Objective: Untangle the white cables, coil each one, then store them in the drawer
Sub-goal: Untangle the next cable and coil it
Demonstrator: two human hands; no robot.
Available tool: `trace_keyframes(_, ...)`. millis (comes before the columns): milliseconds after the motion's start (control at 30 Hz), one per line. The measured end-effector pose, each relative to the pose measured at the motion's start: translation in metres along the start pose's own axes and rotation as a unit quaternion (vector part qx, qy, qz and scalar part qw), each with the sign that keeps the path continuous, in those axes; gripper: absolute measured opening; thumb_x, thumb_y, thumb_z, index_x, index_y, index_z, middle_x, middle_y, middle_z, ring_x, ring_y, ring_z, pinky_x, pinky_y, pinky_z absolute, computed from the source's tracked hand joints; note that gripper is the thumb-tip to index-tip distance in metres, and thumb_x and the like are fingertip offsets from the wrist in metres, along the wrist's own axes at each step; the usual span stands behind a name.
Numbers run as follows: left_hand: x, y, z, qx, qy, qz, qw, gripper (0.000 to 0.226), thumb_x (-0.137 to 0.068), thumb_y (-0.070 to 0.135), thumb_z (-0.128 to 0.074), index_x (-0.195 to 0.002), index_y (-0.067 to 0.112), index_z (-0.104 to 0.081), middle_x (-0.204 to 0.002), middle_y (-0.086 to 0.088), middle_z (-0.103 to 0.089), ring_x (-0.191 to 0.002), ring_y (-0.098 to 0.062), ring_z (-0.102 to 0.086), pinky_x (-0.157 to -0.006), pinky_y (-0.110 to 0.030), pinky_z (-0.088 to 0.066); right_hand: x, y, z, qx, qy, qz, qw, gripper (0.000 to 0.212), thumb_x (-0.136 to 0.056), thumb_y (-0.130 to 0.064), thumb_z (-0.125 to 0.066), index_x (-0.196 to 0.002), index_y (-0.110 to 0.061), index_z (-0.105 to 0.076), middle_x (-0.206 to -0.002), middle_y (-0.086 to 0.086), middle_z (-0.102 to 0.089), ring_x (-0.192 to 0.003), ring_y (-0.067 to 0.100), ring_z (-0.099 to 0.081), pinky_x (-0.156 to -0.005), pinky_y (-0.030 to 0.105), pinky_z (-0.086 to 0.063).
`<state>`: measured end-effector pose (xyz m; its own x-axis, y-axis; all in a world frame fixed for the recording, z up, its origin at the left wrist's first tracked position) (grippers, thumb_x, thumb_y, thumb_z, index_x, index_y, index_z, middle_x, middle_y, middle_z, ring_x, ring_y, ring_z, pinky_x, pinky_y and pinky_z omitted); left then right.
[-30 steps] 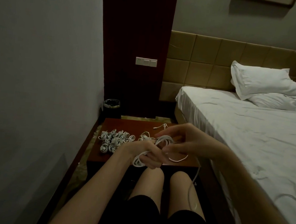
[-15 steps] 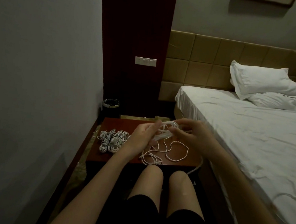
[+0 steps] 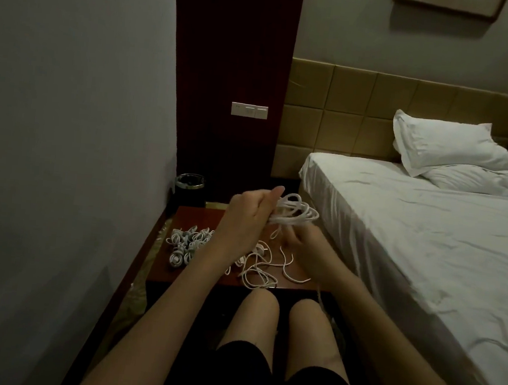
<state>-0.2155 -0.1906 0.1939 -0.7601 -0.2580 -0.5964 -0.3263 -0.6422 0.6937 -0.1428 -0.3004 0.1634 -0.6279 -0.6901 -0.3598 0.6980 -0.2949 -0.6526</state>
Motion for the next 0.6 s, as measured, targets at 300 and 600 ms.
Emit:
trace_keyframes(300,0.004,-0.029,-0.014,-0.205,-0.111,0.022,0.972,0.03,-0.105,0.027,-0.035,-0.097,0.01,-0.059,-0.076,-0.009,-0.062,-0.054,-0.013,-0.047,-0.054,-0.03,-0.037,0.006,-0.046,0.026,0.154,-0.025,0.129,0.979,0.033,-0.095,-0.036,-0.048,-0.074,-0.015,-0.064,-0.061,-0.003,-0.057,-0.053,0.012,-0.053,-0.055,0.022,-0.042)
trace_keyframes(600,0.005,-0.007,-0.01,0.028,-0.015,-0.001,0.999,0.032,-0.102,0.03,-0.038,-0.075,0.019,-0.05,-0.059,0.004,-0.046,-0.048,-0.004,-0.039,-0.049,-0.022,-0.032,-0.008,0.012,0.016,-0.177,0.003,0.005,0.984,0.017,-0.091,-0.011,-0.057,-0.076,-0.014,-0.065,-0.065,0.002,-0.061,-0.052,0.005,-0.057,-0.051,0.02,-0.046)
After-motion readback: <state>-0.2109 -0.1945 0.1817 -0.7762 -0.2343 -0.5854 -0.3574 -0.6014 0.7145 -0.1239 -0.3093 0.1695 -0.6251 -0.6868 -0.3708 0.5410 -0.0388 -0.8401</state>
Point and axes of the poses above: each hand's wrist, its own x-axis away from the middle knuckle, its own z-axis out of the back of the hand, y = z × x, the point moved 4 cm from there along -x, towards the middle knuckle
